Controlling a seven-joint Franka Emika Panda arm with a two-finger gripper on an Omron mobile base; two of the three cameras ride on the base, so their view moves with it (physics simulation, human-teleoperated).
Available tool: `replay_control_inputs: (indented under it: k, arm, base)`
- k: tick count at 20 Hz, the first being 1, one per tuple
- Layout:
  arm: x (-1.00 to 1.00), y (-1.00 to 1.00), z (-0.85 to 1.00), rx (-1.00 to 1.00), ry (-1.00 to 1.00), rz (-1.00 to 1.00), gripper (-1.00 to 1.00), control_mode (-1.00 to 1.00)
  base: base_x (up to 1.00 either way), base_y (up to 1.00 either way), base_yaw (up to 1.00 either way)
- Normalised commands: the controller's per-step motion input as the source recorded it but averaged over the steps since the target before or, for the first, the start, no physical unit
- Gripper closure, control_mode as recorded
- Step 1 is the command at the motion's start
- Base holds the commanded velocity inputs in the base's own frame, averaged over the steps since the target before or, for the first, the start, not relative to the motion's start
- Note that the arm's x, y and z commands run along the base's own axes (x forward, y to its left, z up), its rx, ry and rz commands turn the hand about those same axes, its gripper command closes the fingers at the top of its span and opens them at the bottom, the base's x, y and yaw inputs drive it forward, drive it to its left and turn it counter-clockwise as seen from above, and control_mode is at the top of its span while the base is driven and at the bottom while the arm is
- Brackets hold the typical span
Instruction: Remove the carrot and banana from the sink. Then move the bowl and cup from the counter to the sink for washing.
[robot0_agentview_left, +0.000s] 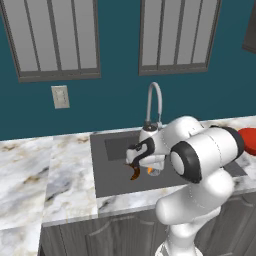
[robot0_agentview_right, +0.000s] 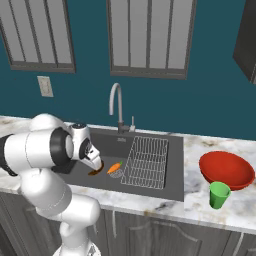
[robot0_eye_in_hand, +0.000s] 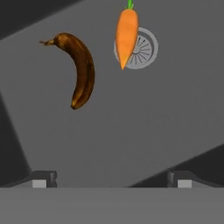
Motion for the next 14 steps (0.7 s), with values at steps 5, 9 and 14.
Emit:
replay_control_inputs:
  k: [5, 9, 14]
  arm:
    - [0.08, 0.0, -0.2, 0.0, 0.0, 0.0, -1.0, -1.0]
    - [0.1, 0.0, -0.18, 0.0, 0.0, 0.0, -1.0, -1.0]
    - [0.11, 0.0, -0.16, 0.0, 0.0, 0.0, -1.0, -1.0]
  base:
    - [0.0, 0.0, 0.0]
    - [0.0, 0.0, 0.0]
    - [0.0, 0.0, 0.0]
